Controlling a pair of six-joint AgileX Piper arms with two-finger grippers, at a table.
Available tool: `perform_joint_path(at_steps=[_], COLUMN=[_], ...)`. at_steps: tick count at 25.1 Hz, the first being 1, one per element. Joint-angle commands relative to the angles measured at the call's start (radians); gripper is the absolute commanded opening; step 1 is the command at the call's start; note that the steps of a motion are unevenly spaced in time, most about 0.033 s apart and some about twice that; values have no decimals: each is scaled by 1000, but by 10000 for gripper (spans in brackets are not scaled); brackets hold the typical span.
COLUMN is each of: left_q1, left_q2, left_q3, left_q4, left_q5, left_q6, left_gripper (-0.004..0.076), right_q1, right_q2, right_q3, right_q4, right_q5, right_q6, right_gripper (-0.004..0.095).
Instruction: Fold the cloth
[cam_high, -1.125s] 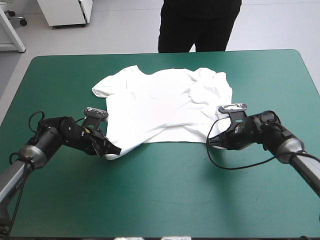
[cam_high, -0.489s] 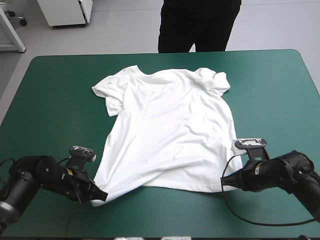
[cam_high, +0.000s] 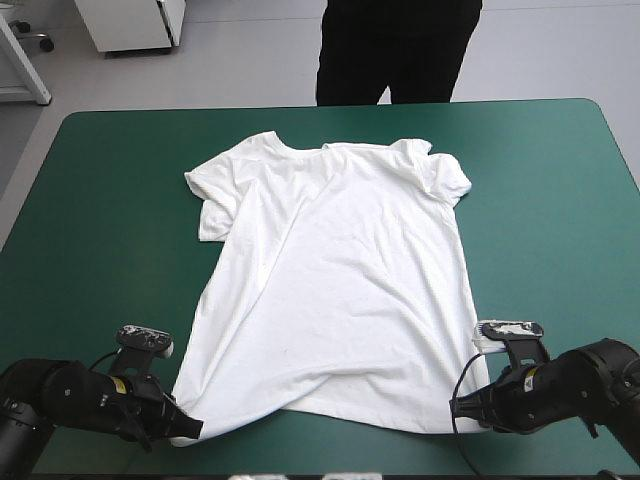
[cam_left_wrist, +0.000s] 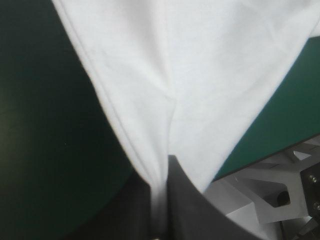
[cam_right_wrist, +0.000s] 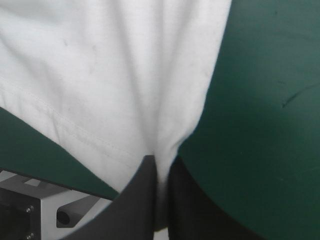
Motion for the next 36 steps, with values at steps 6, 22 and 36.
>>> perform_joint_path(at_steps=[6,22,36], left_q1=[-1,3,3], left_q2=[-16,54,565], left_q3=[-21,-314,-788], left_q4=[-20,165,214], left_q5=[65,0,13], left_q6=[-27,-120,-116], left_gripper=[-2,580,580], right_q1=[1,1,-37], right_q2=[-14,4,278], right_q3=[-20,-390,-766], right_q4=[45,-248,-394], right_q5=[14,46,65], right_q6=[3,133,137], right_gripper=[-11,541,540])
